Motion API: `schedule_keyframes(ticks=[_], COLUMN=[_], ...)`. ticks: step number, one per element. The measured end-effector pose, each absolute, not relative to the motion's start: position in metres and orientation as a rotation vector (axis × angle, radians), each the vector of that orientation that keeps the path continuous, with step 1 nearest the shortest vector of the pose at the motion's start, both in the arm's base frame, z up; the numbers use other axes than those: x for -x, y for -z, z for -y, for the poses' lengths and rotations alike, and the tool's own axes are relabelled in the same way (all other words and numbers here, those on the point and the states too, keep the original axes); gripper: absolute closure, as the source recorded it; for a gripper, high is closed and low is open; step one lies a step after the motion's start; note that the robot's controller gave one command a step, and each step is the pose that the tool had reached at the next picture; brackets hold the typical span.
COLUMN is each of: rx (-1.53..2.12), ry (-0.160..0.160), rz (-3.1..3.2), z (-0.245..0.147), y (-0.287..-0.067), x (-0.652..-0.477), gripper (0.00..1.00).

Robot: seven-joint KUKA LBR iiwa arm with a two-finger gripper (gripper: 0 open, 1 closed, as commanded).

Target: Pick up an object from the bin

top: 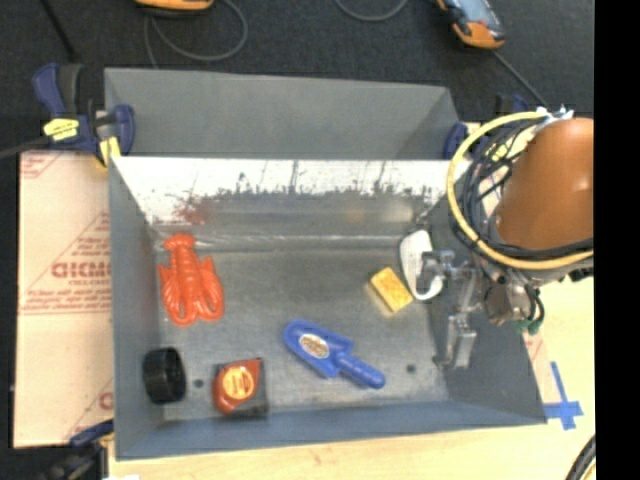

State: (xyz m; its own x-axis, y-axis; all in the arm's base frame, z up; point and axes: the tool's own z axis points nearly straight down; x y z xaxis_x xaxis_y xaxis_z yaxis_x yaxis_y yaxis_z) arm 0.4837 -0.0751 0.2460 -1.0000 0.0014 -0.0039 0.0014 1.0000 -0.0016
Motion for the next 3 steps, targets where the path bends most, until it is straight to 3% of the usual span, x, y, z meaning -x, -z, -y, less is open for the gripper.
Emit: schedule_keyframes(ticks=[1, 2, 3], rx=[0.091, -0.004, -0.068], ry=[0.005, 0.000, -0.001], rz=[-3.131, -3.139, -3.137], z=[0.055, 0.015, 0.007], y=[-0.217, -0.196, -0.193], x=[-0.501, -0.498, -0.498], gripper=[0.00, 0.00, 0.00])
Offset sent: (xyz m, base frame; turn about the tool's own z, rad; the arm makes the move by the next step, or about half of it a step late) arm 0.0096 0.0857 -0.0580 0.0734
